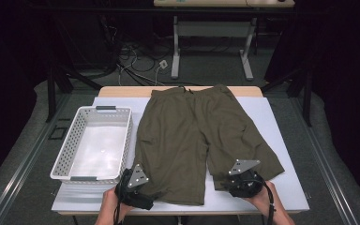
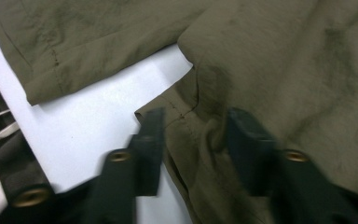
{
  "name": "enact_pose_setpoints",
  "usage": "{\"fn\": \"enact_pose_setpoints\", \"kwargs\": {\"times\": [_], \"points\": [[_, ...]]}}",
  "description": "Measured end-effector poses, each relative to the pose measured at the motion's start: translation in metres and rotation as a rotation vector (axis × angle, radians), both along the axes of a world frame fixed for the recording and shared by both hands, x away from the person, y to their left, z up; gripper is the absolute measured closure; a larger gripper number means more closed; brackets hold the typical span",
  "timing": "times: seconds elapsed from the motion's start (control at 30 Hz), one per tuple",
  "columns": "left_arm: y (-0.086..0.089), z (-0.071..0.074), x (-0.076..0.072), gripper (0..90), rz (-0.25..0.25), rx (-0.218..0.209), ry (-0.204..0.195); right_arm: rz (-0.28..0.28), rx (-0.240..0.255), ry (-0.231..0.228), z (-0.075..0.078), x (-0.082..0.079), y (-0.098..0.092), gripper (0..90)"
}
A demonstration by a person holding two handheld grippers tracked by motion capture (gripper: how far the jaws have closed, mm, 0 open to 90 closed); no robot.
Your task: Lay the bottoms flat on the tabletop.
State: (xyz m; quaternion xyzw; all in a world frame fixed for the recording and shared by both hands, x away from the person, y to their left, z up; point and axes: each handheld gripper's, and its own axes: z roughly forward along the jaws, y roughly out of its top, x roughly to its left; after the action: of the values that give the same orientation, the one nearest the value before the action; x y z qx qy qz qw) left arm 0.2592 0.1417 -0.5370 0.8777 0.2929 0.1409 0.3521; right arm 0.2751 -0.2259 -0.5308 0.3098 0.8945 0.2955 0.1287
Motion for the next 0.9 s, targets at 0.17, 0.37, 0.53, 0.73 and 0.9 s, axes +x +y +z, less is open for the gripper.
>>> {"fn": "enact_pose_setpoints", "kwargs": {"times": [0.17,0.37,0.53,0.73,0.9], "points": [[-0.001,0.0,0.0,8.5,-0.003,0.007,-0.002,0.01,-0.036,0.032,-0.011,0.002,0.01,45.9],[-0.002,-0.001,0.0,8.5,-0.002,0.002,0.005,-0.007,0.003,0.008,-0.015,0.003,0.01,79.0],[-0.001,0.0,0.001,8.5,-0.003,0.006,-0.006,0.01,0.02,0.017,-0.01,-0.001,0.01,88.4],[0.0,0.0,0.0,8.5,0.0,-0.003,0.0,0.051,0.056,0.035,0.003,-0.008,0.01,89.4],[0.0,0.0,0.0,8.5,-0.005,0.004,-0.002,0.054,0.013,0.08,-0.006,-0.004,0.011,79.4]]}}
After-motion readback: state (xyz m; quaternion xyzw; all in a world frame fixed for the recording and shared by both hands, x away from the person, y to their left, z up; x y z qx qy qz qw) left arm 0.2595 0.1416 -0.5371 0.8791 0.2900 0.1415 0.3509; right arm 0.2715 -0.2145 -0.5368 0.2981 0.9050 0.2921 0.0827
